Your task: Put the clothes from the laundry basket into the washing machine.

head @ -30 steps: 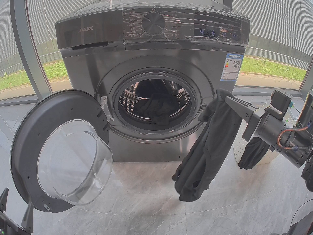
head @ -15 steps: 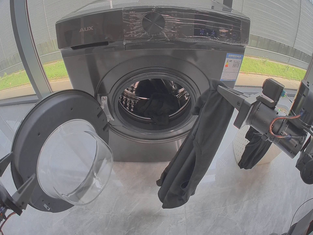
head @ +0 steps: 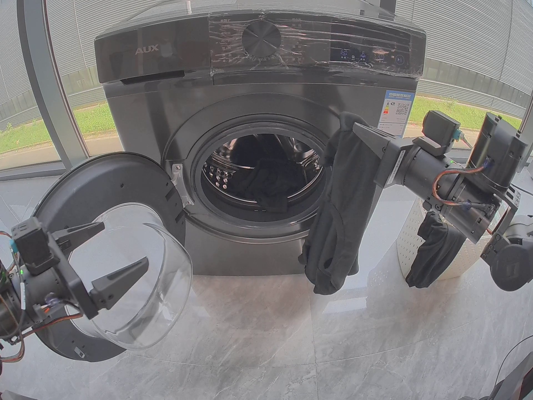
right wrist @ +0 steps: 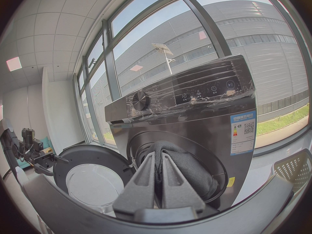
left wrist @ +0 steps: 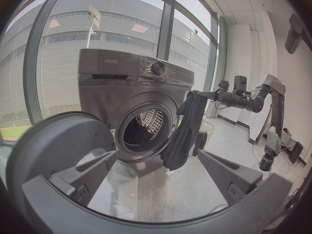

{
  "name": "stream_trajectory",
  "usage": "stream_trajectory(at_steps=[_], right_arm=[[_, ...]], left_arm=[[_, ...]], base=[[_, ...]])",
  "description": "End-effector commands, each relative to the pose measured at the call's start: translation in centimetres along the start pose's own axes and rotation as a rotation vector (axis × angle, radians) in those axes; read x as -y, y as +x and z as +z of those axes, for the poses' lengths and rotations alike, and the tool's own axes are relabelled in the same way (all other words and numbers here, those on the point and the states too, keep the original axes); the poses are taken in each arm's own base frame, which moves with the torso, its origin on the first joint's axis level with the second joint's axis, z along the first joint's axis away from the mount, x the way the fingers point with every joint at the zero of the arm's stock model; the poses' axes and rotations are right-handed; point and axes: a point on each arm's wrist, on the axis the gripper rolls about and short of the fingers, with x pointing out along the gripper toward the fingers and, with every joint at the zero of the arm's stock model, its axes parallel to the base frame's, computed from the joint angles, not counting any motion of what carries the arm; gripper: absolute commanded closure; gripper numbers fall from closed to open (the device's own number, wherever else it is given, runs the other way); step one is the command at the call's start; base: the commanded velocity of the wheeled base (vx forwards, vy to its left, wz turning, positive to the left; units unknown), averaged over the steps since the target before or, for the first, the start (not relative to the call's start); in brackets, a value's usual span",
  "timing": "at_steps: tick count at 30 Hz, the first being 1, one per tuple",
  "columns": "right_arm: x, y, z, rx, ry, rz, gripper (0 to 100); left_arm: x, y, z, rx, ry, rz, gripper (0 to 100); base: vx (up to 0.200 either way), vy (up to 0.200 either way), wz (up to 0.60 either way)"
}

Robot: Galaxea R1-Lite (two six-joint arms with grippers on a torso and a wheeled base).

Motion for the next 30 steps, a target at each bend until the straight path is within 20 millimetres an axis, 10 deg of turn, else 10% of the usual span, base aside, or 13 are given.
stream_trajectory(at_steps=[1,19,30], right_arm=[[0.3,1.6,-1.3,-0.021,-0.001,-0.011,100],[-0.3,3.5,-2.9,-0.044,0.020,-0.019,100],[-1.2,4.6,-4.5,-0.062,0.048,-0.013,100]], left_arm=[[0.0,5.8,-1.9,-0.098,-0.019,-0.039,0],[1.1,13.3,-4.2,-0.108,-0.081,-0.078,0],[2.2,14.6,-5.1,-0.091,-0.083,-0.144,0]], base=[[0.000,0.000,0.00],[0.000,0.000,0.00],[0.000,0.000,0.00]])
